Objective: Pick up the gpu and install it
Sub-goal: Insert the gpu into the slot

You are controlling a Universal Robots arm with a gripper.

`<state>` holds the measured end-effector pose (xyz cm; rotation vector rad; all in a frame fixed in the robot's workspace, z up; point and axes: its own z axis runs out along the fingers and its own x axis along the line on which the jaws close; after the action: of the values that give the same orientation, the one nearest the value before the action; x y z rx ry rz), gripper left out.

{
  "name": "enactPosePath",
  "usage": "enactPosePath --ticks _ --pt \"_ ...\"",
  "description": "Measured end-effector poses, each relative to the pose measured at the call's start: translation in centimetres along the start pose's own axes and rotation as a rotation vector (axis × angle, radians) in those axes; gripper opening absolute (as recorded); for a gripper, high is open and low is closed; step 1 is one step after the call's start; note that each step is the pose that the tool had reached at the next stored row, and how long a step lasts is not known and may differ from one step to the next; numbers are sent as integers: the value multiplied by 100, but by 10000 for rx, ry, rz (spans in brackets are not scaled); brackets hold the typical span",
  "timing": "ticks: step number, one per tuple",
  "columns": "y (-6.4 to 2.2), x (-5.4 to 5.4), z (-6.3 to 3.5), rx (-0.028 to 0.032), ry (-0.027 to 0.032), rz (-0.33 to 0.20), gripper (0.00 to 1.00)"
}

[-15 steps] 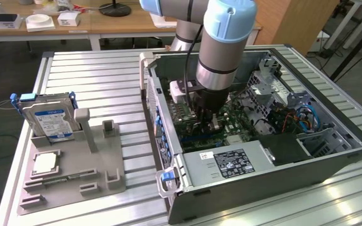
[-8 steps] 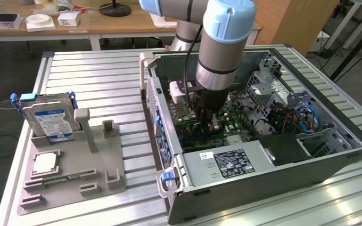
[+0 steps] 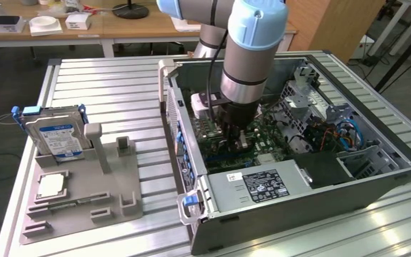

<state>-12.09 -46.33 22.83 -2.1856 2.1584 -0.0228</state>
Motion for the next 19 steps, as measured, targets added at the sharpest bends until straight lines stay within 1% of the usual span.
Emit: enactPosePath --ticks 6,8,13,16,17,18,19 --pt "2 -10 10 8 3 2 28" --pt "8 -10 26 38 -4 3 28" --pt "34 -6 62 109 21 -2 28" --pt "59 -4 72 224 54 -9 28" --pt "59 -4 72 229 54 -12 28" --pt "38 4 72 385 153 -19 28" --pt "31 4 72 374 149 -30 28"
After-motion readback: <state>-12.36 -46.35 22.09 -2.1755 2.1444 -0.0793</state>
